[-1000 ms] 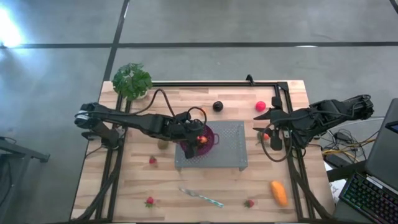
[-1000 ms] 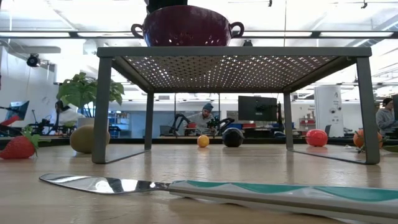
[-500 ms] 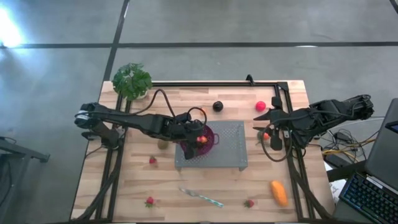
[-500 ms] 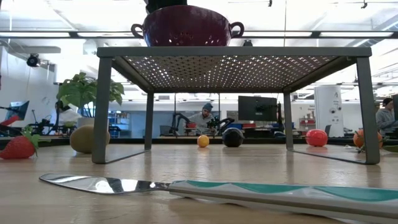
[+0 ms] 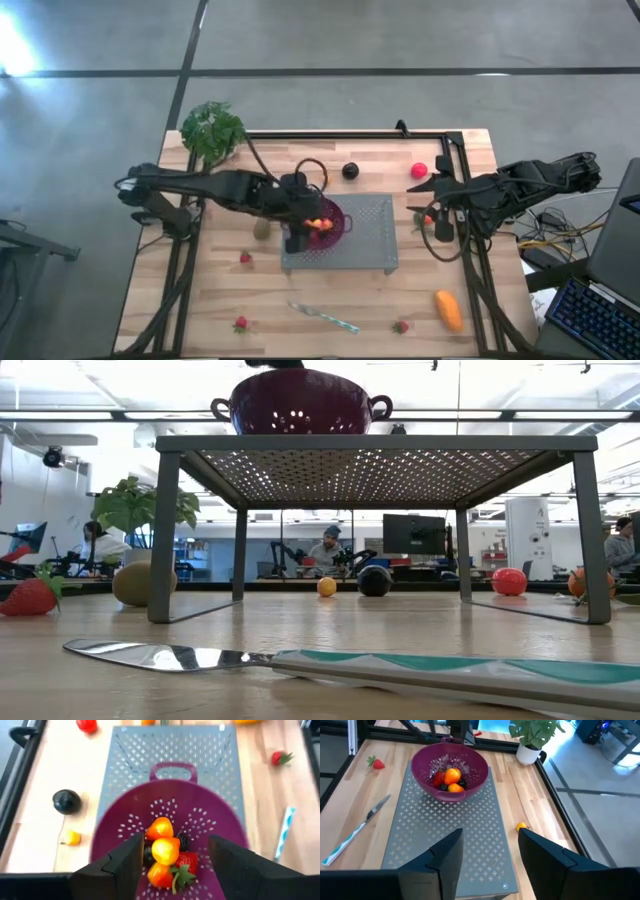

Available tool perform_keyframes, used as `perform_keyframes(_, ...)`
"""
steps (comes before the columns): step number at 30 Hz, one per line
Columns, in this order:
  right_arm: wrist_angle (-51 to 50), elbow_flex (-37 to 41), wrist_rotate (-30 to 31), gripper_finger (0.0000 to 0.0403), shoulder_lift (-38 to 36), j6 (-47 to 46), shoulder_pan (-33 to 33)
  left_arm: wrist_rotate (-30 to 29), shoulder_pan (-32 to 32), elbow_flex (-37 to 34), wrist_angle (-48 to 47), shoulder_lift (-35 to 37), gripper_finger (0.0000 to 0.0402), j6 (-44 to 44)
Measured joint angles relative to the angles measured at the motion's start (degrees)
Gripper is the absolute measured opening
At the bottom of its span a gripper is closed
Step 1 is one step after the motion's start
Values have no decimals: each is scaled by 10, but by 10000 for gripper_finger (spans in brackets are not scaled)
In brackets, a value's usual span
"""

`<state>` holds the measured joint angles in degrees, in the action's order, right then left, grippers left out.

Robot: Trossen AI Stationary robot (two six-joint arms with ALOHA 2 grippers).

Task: Pick & Place Fruit
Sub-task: Put the strawberry into the purple strainer bowl

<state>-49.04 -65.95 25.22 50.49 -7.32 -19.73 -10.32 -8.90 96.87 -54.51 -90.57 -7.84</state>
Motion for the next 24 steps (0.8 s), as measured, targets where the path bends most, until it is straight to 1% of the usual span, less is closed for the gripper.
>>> perform_keyframes(3,-1,0,-4,185,3,4,-3,-3,-9,32,-31,7,226,-22)
perform_keyframes(5,0,0,-19,179,6,4,-8,-20,-20,37,-39,18,224,-32)
perform_keyframes(9,-1,0,-36,165,17,2,-26,-85,-49,24,-50,41,222,-59)
perform_keyframes(13,0,0,-43,152,31,-6,-53,-105,-80,-1,-52,55,222,-89)
perform_keyframes(20,-7,0,-48,138,72,-68,-130,-143,-135,-37,-56,76,222,-159)
perform_keyframes(24,-26,0,-44,137,101,-125,-176,-171,-168,-46,-67,80,221,-192)
